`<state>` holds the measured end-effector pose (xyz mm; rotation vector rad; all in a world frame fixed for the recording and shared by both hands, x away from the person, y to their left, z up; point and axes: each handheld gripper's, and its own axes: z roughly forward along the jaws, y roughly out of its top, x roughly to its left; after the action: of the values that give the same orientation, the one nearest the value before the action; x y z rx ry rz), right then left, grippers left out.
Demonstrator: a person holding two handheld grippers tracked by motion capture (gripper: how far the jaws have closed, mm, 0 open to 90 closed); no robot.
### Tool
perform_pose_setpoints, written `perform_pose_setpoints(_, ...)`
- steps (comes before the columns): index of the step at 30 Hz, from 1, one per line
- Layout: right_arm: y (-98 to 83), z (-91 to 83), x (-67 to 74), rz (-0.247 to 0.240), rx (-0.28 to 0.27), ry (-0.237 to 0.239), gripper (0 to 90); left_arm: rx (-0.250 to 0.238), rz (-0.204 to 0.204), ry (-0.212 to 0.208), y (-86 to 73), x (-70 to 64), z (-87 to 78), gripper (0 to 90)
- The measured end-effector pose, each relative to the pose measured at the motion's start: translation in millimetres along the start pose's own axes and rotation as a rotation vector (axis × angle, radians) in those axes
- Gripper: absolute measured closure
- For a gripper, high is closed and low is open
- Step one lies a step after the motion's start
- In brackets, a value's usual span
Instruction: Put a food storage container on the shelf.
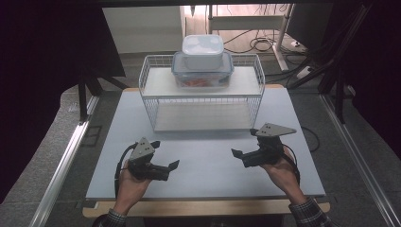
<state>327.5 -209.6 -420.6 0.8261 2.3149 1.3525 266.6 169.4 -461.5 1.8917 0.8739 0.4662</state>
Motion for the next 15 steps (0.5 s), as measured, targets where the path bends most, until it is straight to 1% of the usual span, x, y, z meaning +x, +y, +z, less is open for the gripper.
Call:
perform_pose_setpoints(5,-9.4,-5.0,-2.9,0.02,0.0,-0.008,0.0,0.008,-0.004,0.007,-6.0,0.5,-0.8,3.1)
perform_pose_setpoints(12,-18.7,-13.0,-3.7,0.021,-0.001,-0.017,0.0,0.014,-0.011,0.024,-15.1,3.2,-6.1,3.1)
perform_pose_setpoints(15,-23.1,-15.5,-3.9,0.02,0.004,-0.022,0.0,0.015,-0.021,0.032,-19.8,4.2,-8.8,3.1)
